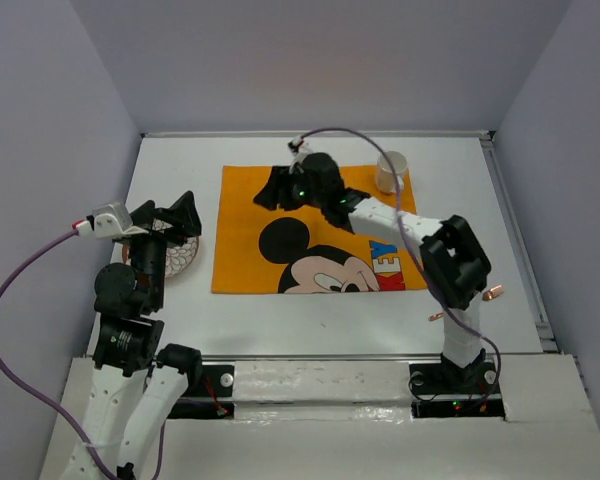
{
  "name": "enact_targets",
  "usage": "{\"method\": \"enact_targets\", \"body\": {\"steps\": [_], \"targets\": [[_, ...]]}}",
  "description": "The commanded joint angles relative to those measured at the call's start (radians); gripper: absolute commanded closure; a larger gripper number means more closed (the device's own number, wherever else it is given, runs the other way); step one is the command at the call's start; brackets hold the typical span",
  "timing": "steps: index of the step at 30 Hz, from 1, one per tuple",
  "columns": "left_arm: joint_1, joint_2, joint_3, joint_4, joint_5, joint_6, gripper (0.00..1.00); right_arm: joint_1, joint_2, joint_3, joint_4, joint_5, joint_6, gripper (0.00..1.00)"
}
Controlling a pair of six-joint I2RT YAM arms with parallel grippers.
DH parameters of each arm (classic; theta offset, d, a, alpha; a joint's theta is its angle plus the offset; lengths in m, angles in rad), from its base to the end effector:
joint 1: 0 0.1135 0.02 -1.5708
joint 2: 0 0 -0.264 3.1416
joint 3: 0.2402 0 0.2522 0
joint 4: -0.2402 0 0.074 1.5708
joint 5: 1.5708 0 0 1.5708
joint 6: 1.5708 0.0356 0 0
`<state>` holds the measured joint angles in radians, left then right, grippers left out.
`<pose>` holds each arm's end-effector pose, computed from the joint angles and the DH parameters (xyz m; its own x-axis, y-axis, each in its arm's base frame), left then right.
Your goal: Set the dinner table for one person
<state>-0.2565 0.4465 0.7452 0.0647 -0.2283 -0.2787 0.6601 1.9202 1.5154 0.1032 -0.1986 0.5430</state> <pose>0.0987 -0.0176 0.3956 0.3189 -0.3607 -0.8765 0.1354 0.9326 -0.3345 0.3616 0.2896 0.2879 -0.5884 0.1845 -0.7872 -0.5208 0.6582 0.5436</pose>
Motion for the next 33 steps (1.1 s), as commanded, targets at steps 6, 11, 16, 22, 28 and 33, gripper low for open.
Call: {"method": "enact_targets", "body": {"steps": [6, 11, 16, 22, 28, 33], "targets": [[0.034, -0.011, -0.01, 0.064, 0.037, -0.013, 0.01, 0.194, 0.316, 0.173, 0.237, -0.041, 0.287, 0.36], [0.04, -0.014, -0.012, 0.067, 0.043, -0.016, 0.01, 0.248, 0.472, 0.31, 0.237, -0.068, 0.371, 0.36], [0.04, -0.012, -0.013, 0.072, 0.055, -0.017, 0.01, 0.257, 0.606, 0.446, 0.237, -0.108, 0.466, 0.36], [0.04, -0.023, -0.017, 0.075, 0.06, -0.017, 0.01, 0.276, 0.755, 0.61, 0.198, -0.125, 0.54, 0.36], [0.04, -0.032, -0.015, 0.076, 0.061, -0.017, 0.01, 0.285, 0.832, 0.735, 0.138, -0.127, 0.558, 0.4], [0.04, -0.04, -0.015, 0.076, 0.058, -0.016, 0.01, 0.285, 0.855, 0.773, 0.109, -0.147, 0.566, 0.46]]}}
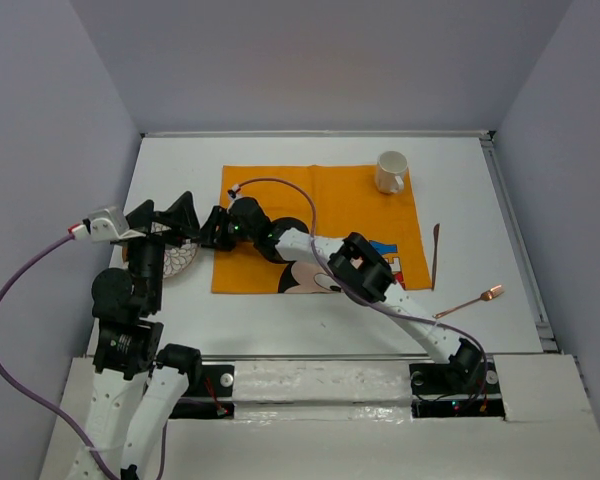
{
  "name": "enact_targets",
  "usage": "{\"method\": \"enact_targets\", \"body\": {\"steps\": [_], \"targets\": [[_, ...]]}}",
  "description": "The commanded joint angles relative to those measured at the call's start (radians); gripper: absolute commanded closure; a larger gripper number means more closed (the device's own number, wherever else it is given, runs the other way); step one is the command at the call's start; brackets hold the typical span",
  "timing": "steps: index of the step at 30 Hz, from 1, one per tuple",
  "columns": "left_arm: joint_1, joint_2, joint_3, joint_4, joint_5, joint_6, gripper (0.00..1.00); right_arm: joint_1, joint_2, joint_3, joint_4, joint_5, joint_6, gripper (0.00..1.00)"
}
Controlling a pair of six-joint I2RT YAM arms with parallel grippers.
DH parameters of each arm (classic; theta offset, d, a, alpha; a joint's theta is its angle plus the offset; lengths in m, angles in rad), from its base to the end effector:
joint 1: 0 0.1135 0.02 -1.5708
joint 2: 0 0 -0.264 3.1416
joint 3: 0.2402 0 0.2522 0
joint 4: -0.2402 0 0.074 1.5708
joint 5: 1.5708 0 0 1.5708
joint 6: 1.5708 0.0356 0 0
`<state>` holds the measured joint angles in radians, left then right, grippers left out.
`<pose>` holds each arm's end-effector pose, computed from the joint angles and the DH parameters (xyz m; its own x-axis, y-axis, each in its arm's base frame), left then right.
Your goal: Set the dinner table for one person
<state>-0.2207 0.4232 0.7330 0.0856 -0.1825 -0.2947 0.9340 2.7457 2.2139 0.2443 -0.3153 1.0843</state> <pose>0.0940 -0.0145 0.3957 0.3446 -0.3700 -0.8628 0.1588 0.9288 -0.3349 0.3530 0.4958 0.1122 -0.9108 0.1818 -0.3706 -0.2910 0.3540 0.8888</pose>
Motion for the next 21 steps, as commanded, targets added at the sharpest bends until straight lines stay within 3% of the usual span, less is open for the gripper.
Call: {"method": "enact_targets", "body": {"steps": [1, 7, 9, 14, 16, 18, 20, 21], "targets": [[0.004, -0.018, -0.003, 0.055, 0.009, 0.0, 0.01, 0.011, 0.034, 0.081, -0.034, -0.034, 0.031, 0.47], [0.009, -0.041, -0.001, 0.051, -0.008, 0.006, 0.01, 0.011, 0.075, 0.156, -0.091, -0.047, 0.045, 0.5], [0.012, -0.049, -0.001, 0.052, -0.006, 0.005, 0.01, 0.011, 0.097, 0.187, -0.131, -0.045, 0.045, 0.6], [0.015, -0.066, -0.003, 0.054, -0.008, 0.005, 0.01, 0.002, 0.118, 0.219, -0.157, -0.06, 0.069, 0.71], [0.014, -0.07, -0.001, 0.054, -0.008, 0.005, 0.01, 0.002, 0.112, 0.213, -0.177, -0.068, 0.059, 0.84], [0.014, -0.077, -0.001, 0.054, -0.011, 0.006, 0.01, 0.002, 0.085, 0.155, -0.171, -0.076, 0.054, 0.88], [0.014, -0.077, 0.0, 0.052, -0.011, 0.009, 0.01, 0.002, 0.063, 0.098, -0.13, -0.093, 0.068, 1.0], [0.012, -0.077, -0.001, 0.051, -0.012, 0.008, 0.01, 0.002, 0.037, 0.046, -0.087, -0.1, 0.078, 1.0]]}}
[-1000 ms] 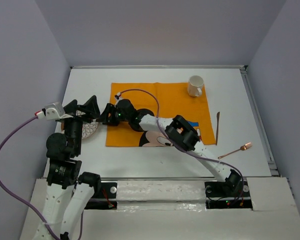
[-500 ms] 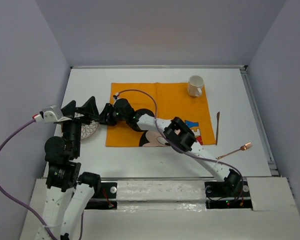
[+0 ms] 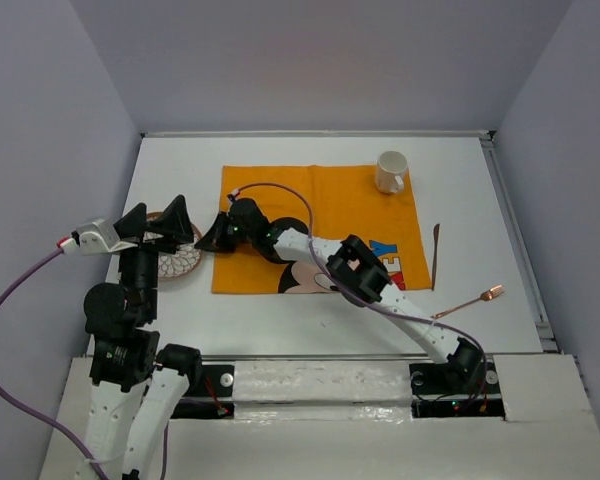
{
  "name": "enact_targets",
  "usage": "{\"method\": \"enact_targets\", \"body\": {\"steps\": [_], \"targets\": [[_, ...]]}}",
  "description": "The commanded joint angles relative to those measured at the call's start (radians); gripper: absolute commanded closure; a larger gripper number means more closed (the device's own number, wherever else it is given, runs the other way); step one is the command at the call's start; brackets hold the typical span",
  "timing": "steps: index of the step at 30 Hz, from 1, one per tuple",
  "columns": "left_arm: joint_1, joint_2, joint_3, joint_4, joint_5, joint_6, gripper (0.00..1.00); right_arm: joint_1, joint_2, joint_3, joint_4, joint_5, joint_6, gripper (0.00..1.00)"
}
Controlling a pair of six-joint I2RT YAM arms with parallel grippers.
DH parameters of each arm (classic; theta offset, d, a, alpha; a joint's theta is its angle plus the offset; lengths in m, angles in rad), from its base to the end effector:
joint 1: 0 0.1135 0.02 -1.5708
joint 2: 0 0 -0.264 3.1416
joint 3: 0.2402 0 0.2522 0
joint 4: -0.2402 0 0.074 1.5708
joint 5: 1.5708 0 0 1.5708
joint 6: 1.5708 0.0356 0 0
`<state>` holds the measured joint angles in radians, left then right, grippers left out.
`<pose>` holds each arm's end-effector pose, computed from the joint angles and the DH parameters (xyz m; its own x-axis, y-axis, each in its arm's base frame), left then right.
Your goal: Set the dinner table for one person
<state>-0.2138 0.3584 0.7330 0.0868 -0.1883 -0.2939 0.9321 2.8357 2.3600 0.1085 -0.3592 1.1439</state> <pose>0.0760 -0.0097 0.4001 0.4035 -0.3788 -0.8329 0.1687 0.9255 -0.3391 0.3579 0.5030 0.0956 -0.9508 0.1489 -0.2716 -0.1974 0.3844 0.9018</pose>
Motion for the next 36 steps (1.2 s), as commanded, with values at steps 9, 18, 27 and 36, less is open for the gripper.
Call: {"method": "enact_targets", "body": {"steps": [9, 18, 27, 36], "targets": [[0.001, -0.016, 0.002, 0.048, -0.017, 0.012, 0.01, 0.004, -0.263, -0.246, 0.224, -0.018, 0.017, 1.0], [0.002, -0.113, 0.0, 0.076, -0.103, 0.041, 0.01, -0.006, -0.334, -0.119, 0.255, -0.023, -0.049, 1.0], [0.001, -0.078, -0.006, 0.076, -0.037, 0.038, 0.01, -0.148, -0.709, -0.732, 0.562, -0.018, -0.036, 1.0], [-0.012, -0.045, -0.012, 0.079, 0.027, 0.013, 0.01, -0.386, -1.168, -1.43, 0.582, 0.117, -0.09, 1.0]]}}
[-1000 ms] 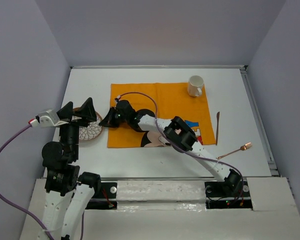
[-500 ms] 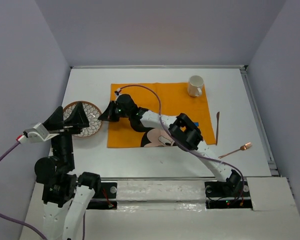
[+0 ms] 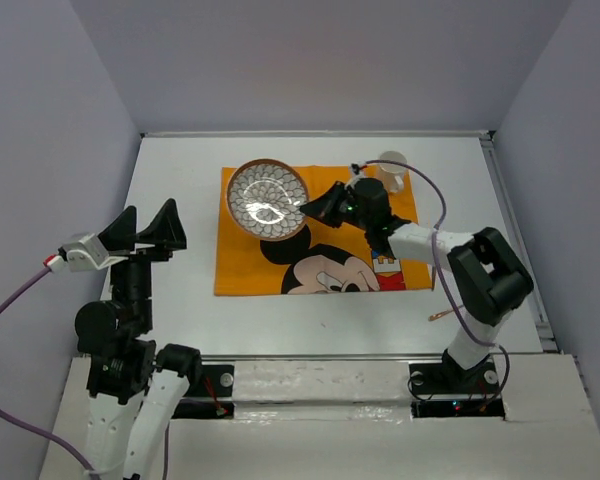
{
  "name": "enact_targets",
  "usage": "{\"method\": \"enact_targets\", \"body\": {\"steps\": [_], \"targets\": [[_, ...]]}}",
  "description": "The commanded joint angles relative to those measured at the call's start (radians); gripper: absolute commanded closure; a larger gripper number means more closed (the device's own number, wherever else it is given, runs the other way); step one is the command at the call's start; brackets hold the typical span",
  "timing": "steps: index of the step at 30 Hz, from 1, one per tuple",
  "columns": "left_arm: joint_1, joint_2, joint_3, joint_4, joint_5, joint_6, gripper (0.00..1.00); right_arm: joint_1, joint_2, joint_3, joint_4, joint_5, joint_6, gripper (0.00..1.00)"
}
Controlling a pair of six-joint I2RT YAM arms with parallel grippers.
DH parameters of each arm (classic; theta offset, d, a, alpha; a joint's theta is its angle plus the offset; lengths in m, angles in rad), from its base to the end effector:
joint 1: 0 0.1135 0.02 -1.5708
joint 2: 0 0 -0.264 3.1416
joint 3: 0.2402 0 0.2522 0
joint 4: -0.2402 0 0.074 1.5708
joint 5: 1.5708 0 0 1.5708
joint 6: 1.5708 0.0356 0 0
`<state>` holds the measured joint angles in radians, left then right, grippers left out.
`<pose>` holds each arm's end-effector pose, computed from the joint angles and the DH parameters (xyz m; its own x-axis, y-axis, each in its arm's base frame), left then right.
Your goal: Set the dinner table for one person
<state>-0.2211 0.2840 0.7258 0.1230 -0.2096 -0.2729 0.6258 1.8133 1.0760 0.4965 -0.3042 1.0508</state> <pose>0.0546 -0.0047 0.4047 0.4913 -0.3806 -0.7834 0.1822 0.9245 -0.3349 0.3260 0.2488 0.2238 -0.7856 0.4538 -0.4206 -0.2271 0.4208 0.8783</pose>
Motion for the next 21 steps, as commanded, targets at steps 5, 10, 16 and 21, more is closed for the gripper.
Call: {"method": "enact_targets", "body": {"steps": [5, 10, 16, 21], "targets": [[-0.007, 0.044, -0.008, 0.044, 0.059, -0.02, 0.01, -0.178, -0.236, -0.275, 0.157, 0.091, -0.014, 1.0], [-0.007, 0.06, -0.006, 0.044, 0.068, -0.02, 0.01, -0.212, -0.233, -0.291, 0.117, 0.134, -0.051, 1.0], [-0.006, 0.061, -0.006, 0.04, 0.062, -0.017, 0.01, -0.221, -0.189, -0.298, 0.093, 0.188, -0.069, 1.0], [-0.006, 0.063, -0.006, 0.04, 0.062, -0.017, 0.01, -0.221, -0.141, -0.304, 0.112, 0.174, -0.045, 1.0]]}}
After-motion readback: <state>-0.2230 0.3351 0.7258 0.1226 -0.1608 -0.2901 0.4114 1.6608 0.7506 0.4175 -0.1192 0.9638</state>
